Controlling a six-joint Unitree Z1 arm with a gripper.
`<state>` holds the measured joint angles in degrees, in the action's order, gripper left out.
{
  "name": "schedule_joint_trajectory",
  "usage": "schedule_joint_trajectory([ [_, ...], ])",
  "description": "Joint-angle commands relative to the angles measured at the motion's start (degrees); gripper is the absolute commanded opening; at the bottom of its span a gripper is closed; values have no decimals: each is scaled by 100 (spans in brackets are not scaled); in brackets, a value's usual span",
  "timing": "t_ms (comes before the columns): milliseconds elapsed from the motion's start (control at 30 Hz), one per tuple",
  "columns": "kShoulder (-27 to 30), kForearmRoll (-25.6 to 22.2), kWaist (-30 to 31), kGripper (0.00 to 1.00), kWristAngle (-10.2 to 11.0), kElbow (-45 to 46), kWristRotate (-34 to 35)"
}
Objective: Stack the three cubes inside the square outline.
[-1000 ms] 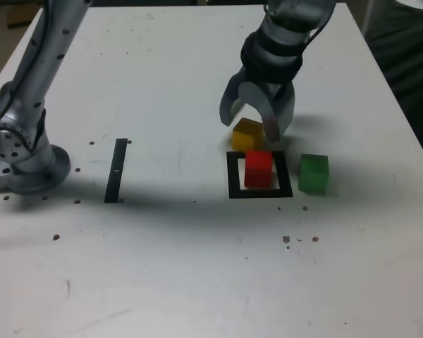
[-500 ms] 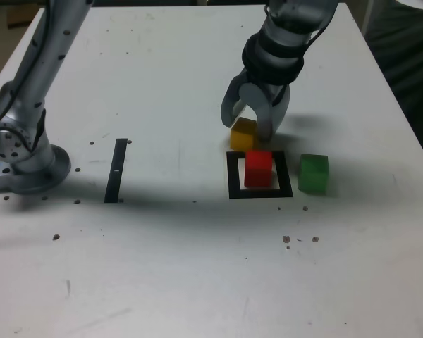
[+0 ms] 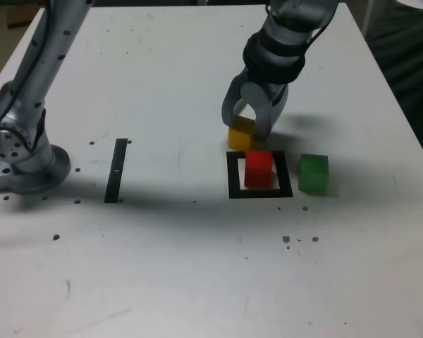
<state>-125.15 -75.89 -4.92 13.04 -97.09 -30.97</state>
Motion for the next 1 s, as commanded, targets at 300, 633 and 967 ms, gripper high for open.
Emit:
schedule_joint_trajectory([
  [300,726,-412,306,29,257,-220,626],
  [633,847,-1148,709,28,99,-695,1627],
  [967,753,-1344,888,28,-530,-1031,2142],
])
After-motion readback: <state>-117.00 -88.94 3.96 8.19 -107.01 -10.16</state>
